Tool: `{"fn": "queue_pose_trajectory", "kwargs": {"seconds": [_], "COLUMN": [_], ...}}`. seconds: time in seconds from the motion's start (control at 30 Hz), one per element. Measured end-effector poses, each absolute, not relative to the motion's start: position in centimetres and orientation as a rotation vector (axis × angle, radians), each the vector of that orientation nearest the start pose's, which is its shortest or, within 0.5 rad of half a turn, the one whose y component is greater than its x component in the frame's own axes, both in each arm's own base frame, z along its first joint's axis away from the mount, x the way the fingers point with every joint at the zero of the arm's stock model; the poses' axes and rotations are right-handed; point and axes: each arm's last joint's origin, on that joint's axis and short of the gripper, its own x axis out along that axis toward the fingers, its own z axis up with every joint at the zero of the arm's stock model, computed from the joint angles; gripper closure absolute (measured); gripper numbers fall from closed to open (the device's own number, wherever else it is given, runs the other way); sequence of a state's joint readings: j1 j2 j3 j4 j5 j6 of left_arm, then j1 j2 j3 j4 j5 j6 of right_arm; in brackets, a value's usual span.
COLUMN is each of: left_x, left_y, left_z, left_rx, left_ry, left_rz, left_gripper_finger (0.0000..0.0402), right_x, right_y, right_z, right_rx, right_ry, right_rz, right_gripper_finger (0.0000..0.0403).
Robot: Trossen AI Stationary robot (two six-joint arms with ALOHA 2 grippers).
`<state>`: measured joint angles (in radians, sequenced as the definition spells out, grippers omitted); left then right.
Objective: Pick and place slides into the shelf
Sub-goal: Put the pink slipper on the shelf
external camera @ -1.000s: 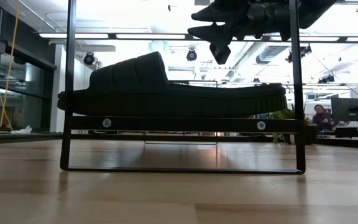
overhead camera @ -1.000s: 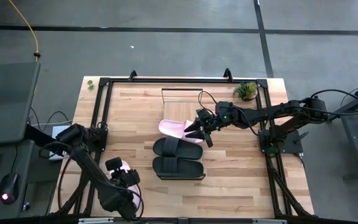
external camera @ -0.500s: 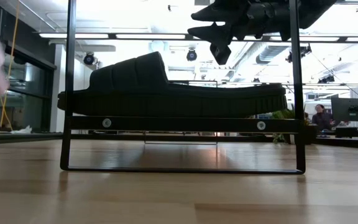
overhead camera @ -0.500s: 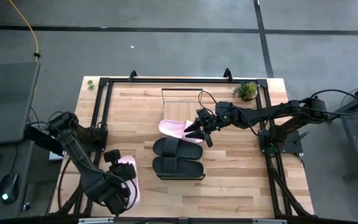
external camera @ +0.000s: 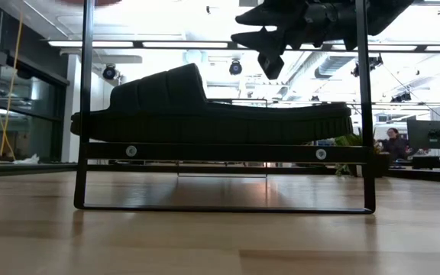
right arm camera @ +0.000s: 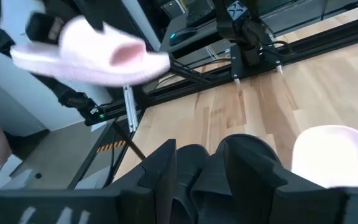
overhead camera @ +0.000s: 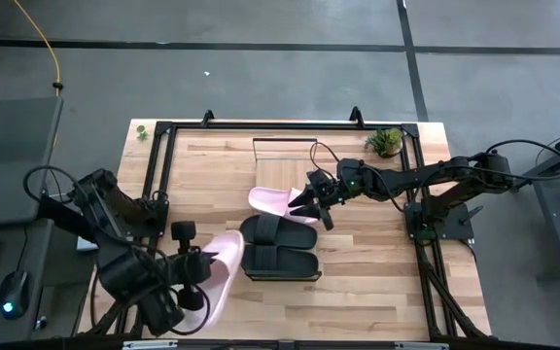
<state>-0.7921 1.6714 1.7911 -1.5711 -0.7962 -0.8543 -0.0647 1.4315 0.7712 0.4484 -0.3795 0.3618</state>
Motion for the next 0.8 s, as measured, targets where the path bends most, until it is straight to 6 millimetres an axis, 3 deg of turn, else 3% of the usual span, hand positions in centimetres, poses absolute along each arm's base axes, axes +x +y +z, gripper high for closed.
{"fn": "queue_pose_trajectory", "kwargs": {"seconds": [0.2, 0.37, 0.47, 0.8], "left_x": [22.1, 22.1, 22.1, 22.1], "left_y": [-19.0, -18.7, -18.6, -18.7], "left_z": [39.8, 41.4, 41.6, 41.4], "left_rx": [0.439, 0.576, 0.654, 0.906], "left_ry": [0.741, 0.638, 0.62, 0.705], "left_rz": [0.39, 0.438, 0.45, 0.35], "left_gripper_finger": [0.04, 0.0401, 0.0401, 0.0401], "right_x": [30.6, 30.6, 30.6, 30.8], "right_y": [-0.8, -0.8, -0.8, -0.8], "right_z": [24.2, 24.3, 24.3, 25.7], "right_rx": [0.403, 0.273, 0.243, 0.472], "right_ry": [0.266, 0.236, 0.23, 0.139], "right_rz": [0.306, 0.33, 0.336, 0.342], "right_gripper_finger": [0.0276, 0.0276, 0.0276, 0.0276]}}
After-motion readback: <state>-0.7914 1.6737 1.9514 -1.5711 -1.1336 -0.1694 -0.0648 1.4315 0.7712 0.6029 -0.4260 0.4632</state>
